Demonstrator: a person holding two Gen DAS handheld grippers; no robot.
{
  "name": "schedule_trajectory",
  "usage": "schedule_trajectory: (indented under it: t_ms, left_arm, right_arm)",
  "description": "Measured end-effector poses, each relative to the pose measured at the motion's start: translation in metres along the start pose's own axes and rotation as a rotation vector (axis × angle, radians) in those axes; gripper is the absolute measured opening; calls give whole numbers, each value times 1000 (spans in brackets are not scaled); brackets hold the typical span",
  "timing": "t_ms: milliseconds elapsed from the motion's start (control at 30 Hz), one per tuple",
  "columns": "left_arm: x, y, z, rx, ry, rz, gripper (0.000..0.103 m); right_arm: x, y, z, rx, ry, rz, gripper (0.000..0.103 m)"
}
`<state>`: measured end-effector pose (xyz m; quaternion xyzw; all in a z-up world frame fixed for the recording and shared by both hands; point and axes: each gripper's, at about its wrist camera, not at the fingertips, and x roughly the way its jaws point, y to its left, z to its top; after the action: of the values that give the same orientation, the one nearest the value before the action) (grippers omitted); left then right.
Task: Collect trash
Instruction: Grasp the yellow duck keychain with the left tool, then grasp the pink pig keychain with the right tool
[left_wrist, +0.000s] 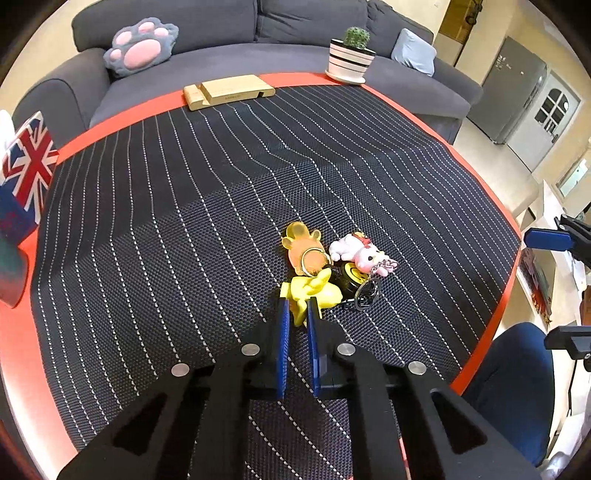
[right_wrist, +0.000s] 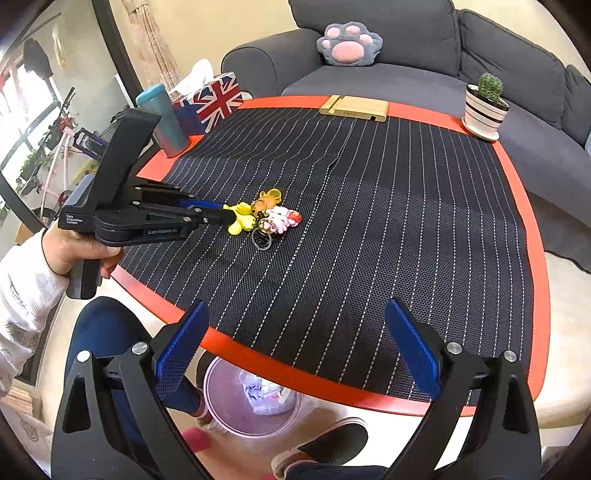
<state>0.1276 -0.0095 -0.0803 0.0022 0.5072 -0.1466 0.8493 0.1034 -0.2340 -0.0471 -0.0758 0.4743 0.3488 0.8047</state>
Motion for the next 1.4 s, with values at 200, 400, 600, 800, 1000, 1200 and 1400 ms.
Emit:
schedule_trajectory:
  t_ms: [200,400,600,800,1000,1200,1400]
  left_arm:
    - [-6,0,1,-2,-12,-3,9]
    - [-18,2,0,-7,-34,-1,9]
    - [-29,2,-1,-8,-48,5,9]
    - [-36,1,-4,-10,-58,8,9]
    - [-39,1,-6,-17,-65,5,9]
    - [-41,4,-9,-23,-69,1,9]
    - [-43,8,-11,-36,-75,-3,9]
  right_arm:
    - [5,-2,4,1,2,7,94]
    - [11,0,14,-11,7,11,94]
    - [18,2,34,-22,14,19,94]
    - [29,2,60,-27,36,29,94]
    - [57,-2,83,8,121,40,98]
    - [89,-12,99,88,212,49,98]
    - [112,-11,101,135,278,77,98]
